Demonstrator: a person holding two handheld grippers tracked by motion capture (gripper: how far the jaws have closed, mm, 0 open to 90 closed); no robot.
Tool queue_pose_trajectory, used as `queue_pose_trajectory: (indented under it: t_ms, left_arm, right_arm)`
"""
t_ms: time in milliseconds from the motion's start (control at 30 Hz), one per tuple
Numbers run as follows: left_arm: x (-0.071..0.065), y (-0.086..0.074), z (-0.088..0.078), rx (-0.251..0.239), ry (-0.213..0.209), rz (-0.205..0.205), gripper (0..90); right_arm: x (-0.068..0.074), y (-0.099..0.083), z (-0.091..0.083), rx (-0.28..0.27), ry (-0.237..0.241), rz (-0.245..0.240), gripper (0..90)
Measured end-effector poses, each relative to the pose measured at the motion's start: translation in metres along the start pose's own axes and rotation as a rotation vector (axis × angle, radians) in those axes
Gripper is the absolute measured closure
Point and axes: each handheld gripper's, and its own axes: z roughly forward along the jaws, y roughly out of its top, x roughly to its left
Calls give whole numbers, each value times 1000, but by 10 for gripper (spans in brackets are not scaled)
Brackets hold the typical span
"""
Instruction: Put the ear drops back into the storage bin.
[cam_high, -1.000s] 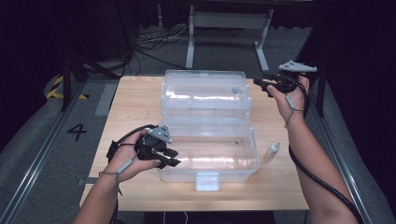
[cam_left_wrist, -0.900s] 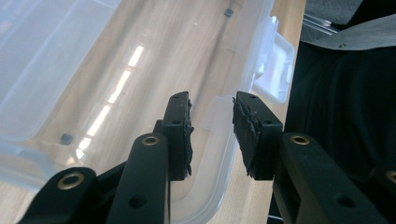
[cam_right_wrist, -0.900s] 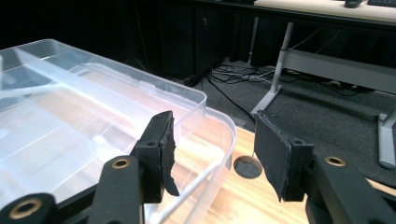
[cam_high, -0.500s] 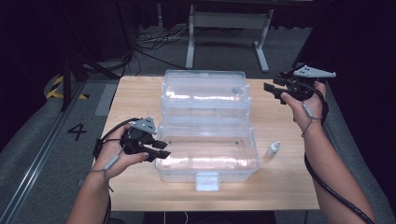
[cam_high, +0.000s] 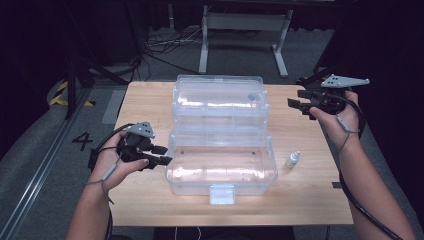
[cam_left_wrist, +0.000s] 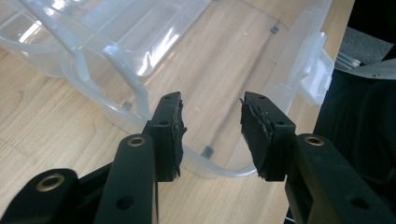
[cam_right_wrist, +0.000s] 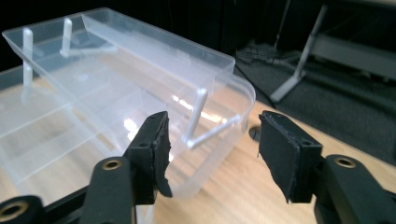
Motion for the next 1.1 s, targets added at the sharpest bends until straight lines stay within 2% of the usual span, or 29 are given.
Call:
queue_pose_trajectory:
  t_ms: [400,500,600,967,1100]
  left_arm:
    - [6,-5,-7,-10,14,-30,573]
    - [8,-6,-8,-10,20,-40,569]
    - [9,-6,-9,-9,23,-47,565]
    - [13,-10,-9,-5,30,-72,555]
    - [15,-12,-9,-5,32,-83,549]
  right_arm:
    - [-1,-5,-18,95,39,-37,463]
    - [0,-7,-21,145,52,-55,475]
    - [2,-9,-22,191,53,-80,480]
    - [7,-14,-20,283,76,-108,484]
    - [8,-16,-18,333,84,-123,485]
